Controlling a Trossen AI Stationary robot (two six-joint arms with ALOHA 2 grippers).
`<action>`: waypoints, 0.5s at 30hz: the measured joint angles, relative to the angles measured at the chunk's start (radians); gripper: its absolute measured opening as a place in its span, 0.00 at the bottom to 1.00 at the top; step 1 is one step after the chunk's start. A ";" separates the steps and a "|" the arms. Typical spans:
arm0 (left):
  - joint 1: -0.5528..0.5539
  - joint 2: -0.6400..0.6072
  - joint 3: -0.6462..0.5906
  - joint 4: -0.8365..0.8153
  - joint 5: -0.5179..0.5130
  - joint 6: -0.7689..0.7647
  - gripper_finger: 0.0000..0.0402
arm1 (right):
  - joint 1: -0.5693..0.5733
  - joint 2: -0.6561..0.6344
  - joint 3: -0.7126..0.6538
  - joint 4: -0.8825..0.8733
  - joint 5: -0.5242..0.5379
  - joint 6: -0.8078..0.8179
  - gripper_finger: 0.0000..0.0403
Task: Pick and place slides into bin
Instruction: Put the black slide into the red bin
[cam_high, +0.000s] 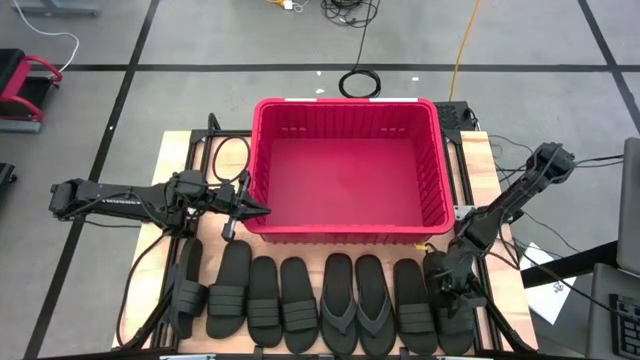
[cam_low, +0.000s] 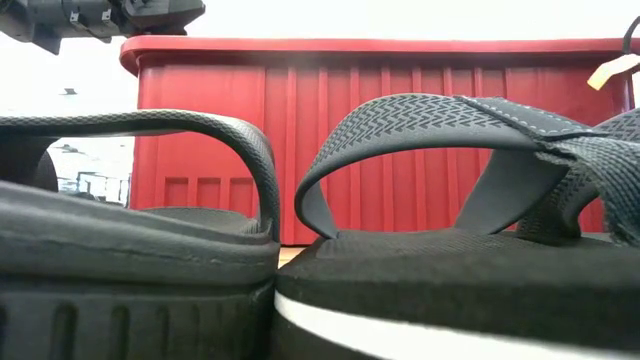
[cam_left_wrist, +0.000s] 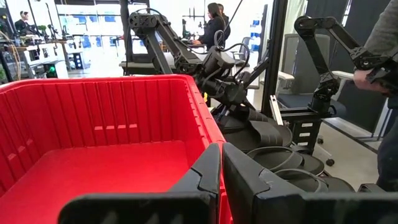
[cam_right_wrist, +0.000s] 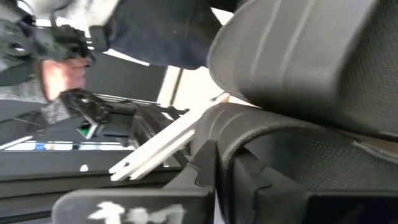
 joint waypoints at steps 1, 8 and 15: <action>0.000 0.000 0.000 0.001 0.000 0.000 0.05 | 0.000 -0.006 0.000 0.010 -0.008 0.015 0.01; 0.000 0.000 0.000 0.001 0.000 0.002 0.05 | 0.000 -0.068 0.006 0.009 -0.034 0.091 0.01; 0.000 0.000 0.000 0.000 0.000 0.004 0.05 | 0.000 -0.113 0.042 -0.007 -0.058 0.115 0.01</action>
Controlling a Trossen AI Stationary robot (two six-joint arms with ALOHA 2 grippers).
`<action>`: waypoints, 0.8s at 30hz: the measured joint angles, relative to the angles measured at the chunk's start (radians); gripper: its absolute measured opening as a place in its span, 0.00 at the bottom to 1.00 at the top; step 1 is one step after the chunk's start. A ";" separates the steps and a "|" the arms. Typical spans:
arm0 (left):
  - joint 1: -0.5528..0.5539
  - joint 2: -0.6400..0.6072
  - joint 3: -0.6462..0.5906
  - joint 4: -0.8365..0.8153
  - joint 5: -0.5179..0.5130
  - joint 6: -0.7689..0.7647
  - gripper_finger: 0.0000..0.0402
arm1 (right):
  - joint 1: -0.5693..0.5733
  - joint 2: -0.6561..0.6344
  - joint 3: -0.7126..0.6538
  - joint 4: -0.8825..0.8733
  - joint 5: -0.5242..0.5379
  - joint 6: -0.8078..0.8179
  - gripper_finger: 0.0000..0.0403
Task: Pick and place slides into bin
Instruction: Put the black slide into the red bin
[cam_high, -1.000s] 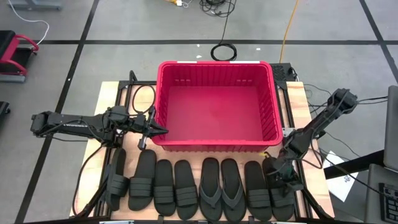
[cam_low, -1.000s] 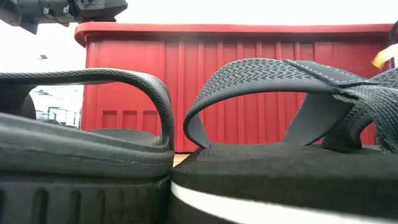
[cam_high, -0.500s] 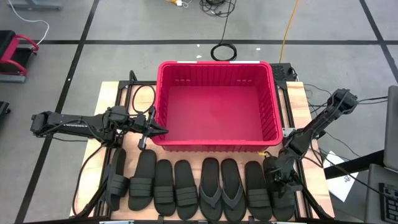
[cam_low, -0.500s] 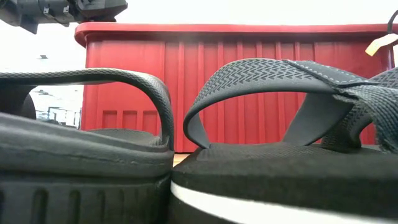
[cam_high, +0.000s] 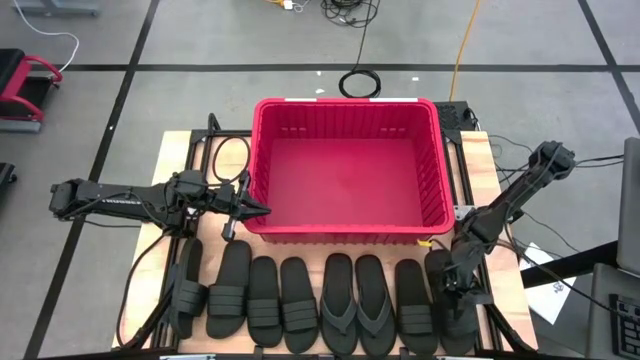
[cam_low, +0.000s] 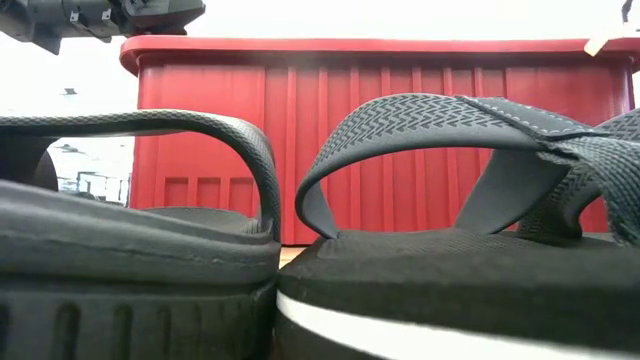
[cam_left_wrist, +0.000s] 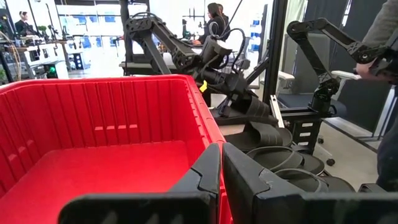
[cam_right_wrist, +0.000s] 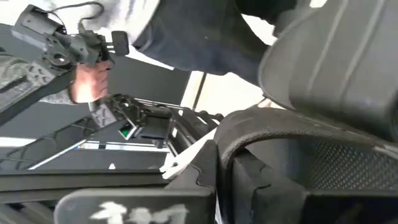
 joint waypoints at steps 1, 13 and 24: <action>0.000 0.000 0.000 0.000 0.000 0.002 0.05 | 0.000 -0.003 0.006 -0.002 0.000 0.000 0.01; 0.000 0.000 0.000 -0.001 0.000 -0.008 0.05 | 0.000 0.008 0.157 -0.001 0.049 -0.056 0.01; 0.000 0.000 0.000 -0.008 0.000 -0.004 0.05 | 0.014 0.114 0.225 0.037 0.051 -0.041 0.01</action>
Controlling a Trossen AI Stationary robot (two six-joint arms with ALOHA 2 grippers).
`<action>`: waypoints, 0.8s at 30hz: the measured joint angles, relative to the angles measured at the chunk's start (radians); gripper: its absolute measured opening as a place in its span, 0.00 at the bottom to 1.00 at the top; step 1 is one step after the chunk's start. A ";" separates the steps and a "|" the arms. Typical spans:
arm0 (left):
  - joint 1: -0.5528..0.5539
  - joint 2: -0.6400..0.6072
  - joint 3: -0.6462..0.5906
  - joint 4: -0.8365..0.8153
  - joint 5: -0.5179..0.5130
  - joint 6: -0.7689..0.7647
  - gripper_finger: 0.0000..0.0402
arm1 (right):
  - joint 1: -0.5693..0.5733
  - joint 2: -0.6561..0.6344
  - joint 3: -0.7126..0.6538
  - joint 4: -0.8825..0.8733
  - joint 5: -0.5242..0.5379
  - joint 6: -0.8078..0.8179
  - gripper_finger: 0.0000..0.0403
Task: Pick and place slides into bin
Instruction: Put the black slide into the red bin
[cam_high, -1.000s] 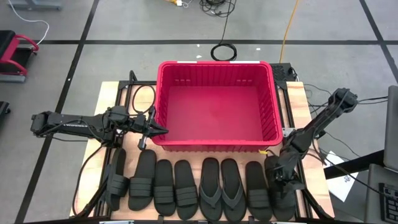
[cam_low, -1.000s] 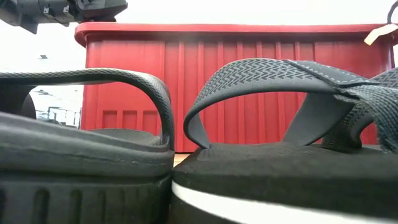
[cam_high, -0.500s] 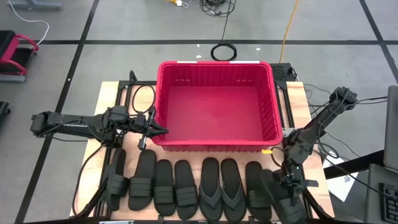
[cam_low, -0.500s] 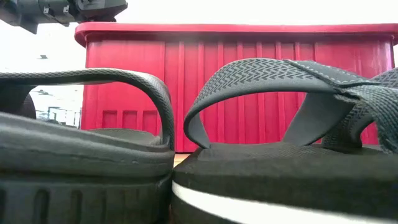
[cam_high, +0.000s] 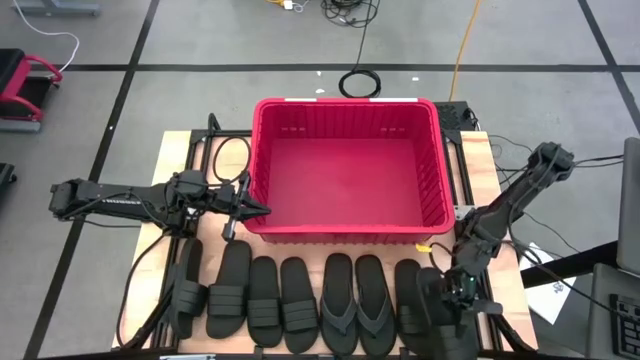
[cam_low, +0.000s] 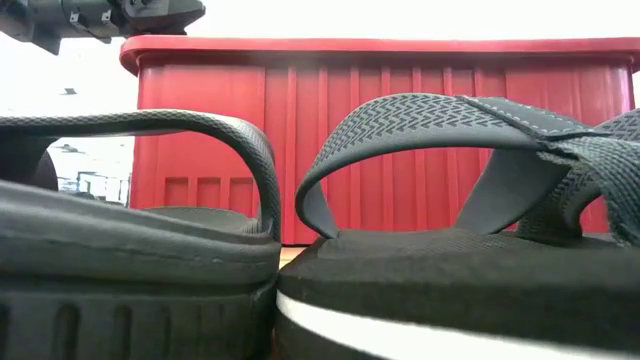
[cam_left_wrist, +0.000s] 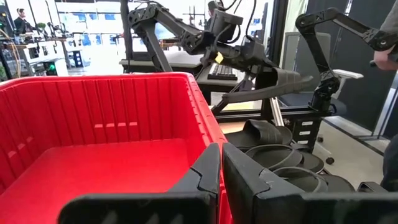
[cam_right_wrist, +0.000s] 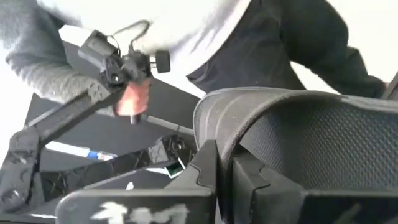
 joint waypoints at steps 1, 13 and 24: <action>0.000 0.000 0.000 0.000 0.000 0.000 0.05 | 0.002 0.012 -0.001 0.016 0.004 0.002 0.01; 0.000 0.000 0.000 -0.011 0.000 -0.051 0.05 | -0.104 0.022 0.319 -0.437 -0.053 -0.182 0.01; 0.000 0.000 0.000 -0.028 0.000 0.022 0.05 | -0.398 0.022 0.825 -1.051 0.261 -0.581 0.01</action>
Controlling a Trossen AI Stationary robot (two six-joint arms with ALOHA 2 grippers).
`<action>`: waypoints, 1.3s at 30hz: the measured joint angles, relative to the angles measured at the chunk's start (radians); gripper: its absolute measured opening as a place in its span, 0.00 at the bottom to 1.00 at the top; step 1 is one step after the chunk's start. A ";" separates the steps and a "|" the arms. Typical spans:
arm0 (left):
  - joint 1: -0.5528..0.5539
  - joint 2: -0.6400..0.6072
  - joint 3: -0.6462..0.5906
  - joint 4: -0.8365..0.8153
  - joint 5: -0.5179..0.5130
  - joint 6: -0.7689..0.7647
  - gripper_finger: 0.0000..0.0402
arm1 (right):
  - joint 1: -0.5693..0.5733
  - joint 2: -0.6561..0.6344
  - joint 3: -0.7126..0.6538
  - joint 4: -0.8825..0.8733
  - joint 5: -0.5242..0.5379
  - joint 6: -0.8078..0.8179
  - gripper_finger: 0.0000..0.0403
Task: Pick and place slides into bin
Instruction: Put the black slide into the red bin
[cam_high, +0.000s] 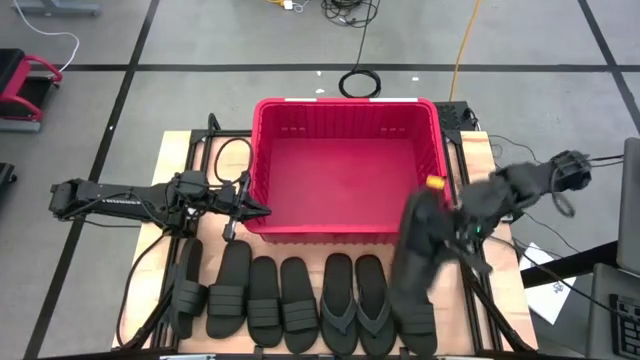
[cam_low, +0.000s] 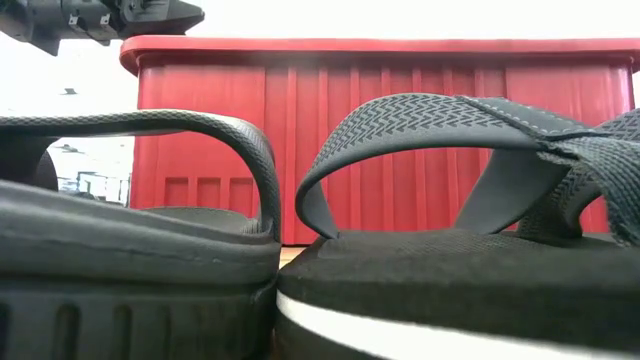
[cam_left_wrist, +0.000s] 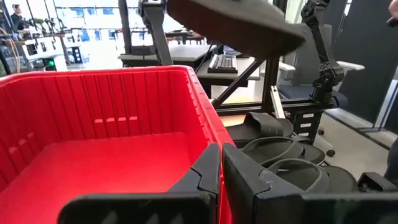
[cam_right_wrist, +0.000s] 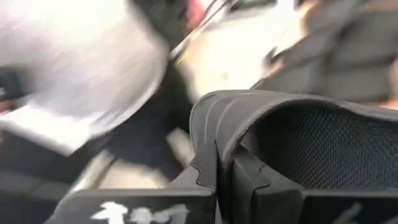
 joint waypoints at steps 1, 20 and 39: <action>0.000 0.000 0.000 0.002 0.000 0.000 0.05 | -0.033 0.000 0.032 -0.012 0.041 -0.028 0.01; 0.000 0.000 0.000 0.040 0.000 -0.033 0.05 | -0.766 0.323 0.632 -0.795 -0.100 -0.755 0.01; 0.000 0.000 0.000 0.028 0.000 -0.026 0.05 | -1.156 0.531 0.373 -0.775 -0.130 -1.265 0.01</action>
